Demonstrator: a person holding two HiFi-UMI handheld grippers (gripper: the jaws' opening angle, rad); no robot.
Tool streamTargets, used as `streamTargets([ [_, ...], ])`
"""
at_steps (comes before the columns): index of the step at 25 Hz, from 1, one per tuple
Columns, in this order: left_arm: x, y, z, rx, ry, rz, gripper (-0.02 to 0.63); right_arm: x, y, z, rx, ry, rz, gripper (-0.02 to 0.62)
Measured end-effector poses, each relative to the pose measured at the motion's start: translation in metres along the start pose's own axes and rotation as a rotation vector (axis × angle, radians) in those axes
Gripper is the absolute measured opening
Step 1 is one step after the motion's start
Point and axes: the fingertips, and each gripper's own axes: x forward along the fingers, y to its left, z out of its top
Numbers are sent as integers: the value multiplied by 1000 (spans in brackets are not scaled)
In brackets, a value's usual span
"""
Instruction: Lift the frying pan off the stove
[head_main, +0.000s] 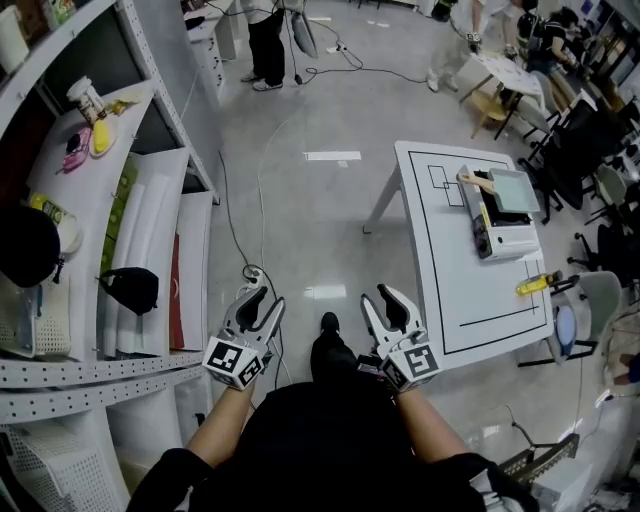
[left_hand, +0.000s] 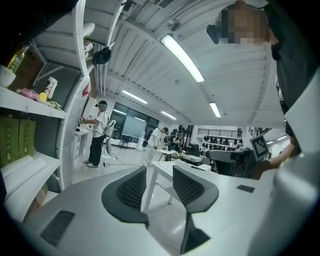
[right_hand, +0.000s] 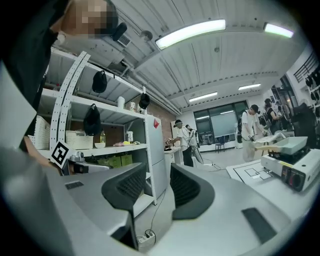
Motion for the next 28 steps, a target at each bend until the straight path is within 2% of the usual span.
streamTargets([
  [8, 96, 47, 41, 19, -16, 59, 164, 94, -82, 32, -9, -19, 47, 166],
  [16, 170, 89, 66, -2, -54, 129, 164, 178, -138, 40, -11, 2, 137, 163],
  [23, 208, 130, 72, 6, -48, 147, 164, 232, -161, 47, -6, -29, 140, 155],
  [28, 247, 174, 69, -10, -38, 131, 164, 273, -189, 44, -4, -11, 83, 155],
])
